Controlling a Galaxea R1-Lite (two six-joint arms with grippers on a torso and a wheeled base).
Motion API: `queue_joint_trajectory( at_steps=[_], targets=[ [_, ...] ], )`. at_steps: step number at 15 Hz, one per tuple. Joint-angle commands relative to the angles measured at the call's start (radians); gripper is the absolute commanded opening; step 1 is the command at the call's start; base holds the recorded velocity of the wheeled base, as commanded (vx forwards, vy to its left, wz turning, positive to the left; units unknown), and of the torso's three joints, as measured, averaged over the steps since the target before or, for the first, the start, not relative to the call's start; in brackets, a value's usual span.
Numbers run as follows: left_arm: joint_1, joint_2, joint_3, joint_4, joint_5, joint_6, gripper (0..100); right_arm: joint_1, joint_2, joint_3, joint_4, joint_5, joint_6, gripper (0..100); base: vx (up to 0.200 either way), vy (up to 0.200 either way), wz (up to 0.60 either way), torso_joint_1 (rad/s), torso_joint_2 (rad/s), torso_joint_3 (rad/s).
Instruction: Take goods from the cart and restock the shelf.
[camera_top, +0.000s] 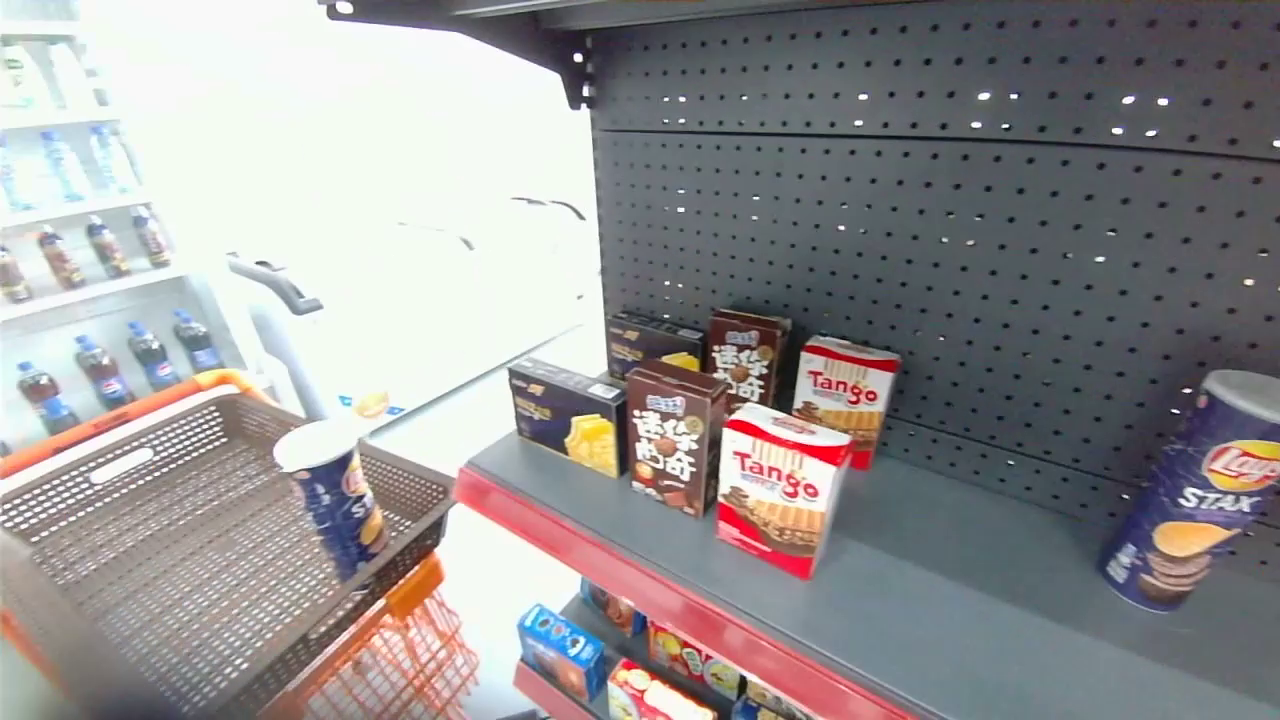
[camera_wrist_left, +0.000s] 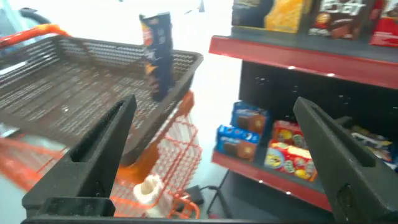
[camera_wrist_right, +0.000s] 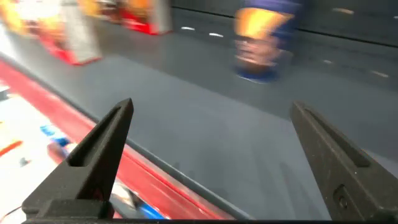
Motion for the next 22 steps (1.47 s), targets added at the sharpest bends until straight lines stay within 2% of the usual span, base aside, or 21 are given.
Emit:
queue_joint_trajectory(
  at_steps=[1, 8, 9, 10, 11, 13, 14, 15, 17, 18, 20, 21, 22],
  targets=[
    [0.000, 0.001, 0.000, 0.000, -0.001, 0.002, 100, 0.000, 0.001, 0.000, 0.001, 0.001, 0.000, 100, 0.000, 0.000, 0.60, 0.002, 0.00, 0.002],
    [0.001, 0.001, 0.000, 0.000, -0.003, 0.004, 100, 0.000, 0.001, 0.000, 0.001, 0.001, 0.000, 100, 0.000, 0.000, 0.09, 0.000, 0.00, 0.000],
    [0.001, 0.000, -0.014, 0.000, -0.009, 0.021, 100, 0.000, 0.001, 0.000, 0.001, 0.001, 0.000, 100, 0.000, 0.000, 0.00, 0.000, 0.00, 0.000],
    [-0.011, 0.055, -0.126, 0.021, -0.030, 0.114, 100, 0.000, 0.001, 0.000, -0.001, 0.001, 0.000, 100, 0.000, 0.000, 0.00, 0.000, 0.00, 0.000],
    [-0.017, 0.148, -0.195, 0.052, -0.032, 0.143, 100, 0.000, 0.001, 0.000, 0.001, 0.001, 0.000, 100, 0.000, 0.000, 0.00, 0.000, 0.00, 0.000],
    [-0.016, 0.329, -0.300, 0.063, -0.029, 0.148, 100, 0.000, 0.001, 0.000, 0.001, 0.001, 0.000, 100, 0.000, 0.000, 0.00, 0.000, 0.00, 0.000],
    [-0.016, 0.336, -0.300, 0.061, -0.029, 0.148, 100, 0.000, 0.001, 0.000, 0.001, 0.001, 0.000, 100, 0.000, 0.000, 0.00, 0.000, 0.00, 0.000],
    [-0.017, 0.523, -0.368, 0.027, -0.029, 0.148, 100, 0.000, 0.001, 0.000, 0.001, 0.001, 0.000, 100, 0.000, 0.000, 0.00, 0.000, 0.00, 0.000],
    [-0.023, 0.725, -0.434, -0.020, -0.027, 0.151, 100, 0.000, 0.001, 0.000, -0.001, 0.001, 0.000, 100, 0.000, 0.000, 0.00, 0.000, 0.00, 0.000],
    [-0.025, 0.825, -0.451, -0.057, -0.026, 0.163, 100, 0.000, 0.001, 0.000, 0.001, 0.001, 0.000, 100, 0.000, 0.000, 0.00, 0.000, 0.00, 0.000],
    [-0.037, 1.020, -0.455, -0.200, -0.026, 0.218, 100, 0.000, 0.001, 0.000, 0.001, 0.001, 0.000, 100, 0.000, 0.000, 0.00, 0.000, 0.00, 0.000],
    [-0.046, 1.099, -0.465, -0.272, -0.026, 0.234, 100, 0.000, 0.001, 0.000, 0.001, 0.001, 0.000, 100, 0.000, 0.000, 0.00, 0.000, 0.00, 0.000],
    [-0.069, 1.181, -0.486, -0.324, -0.023, 0.234, 100, 0.000, 0.001, 0.000, -0.001, 0.001, 0.000, 100, 0.000, 0.000, 0.00, 0.000, 0.00, 0.000]
  ],
)
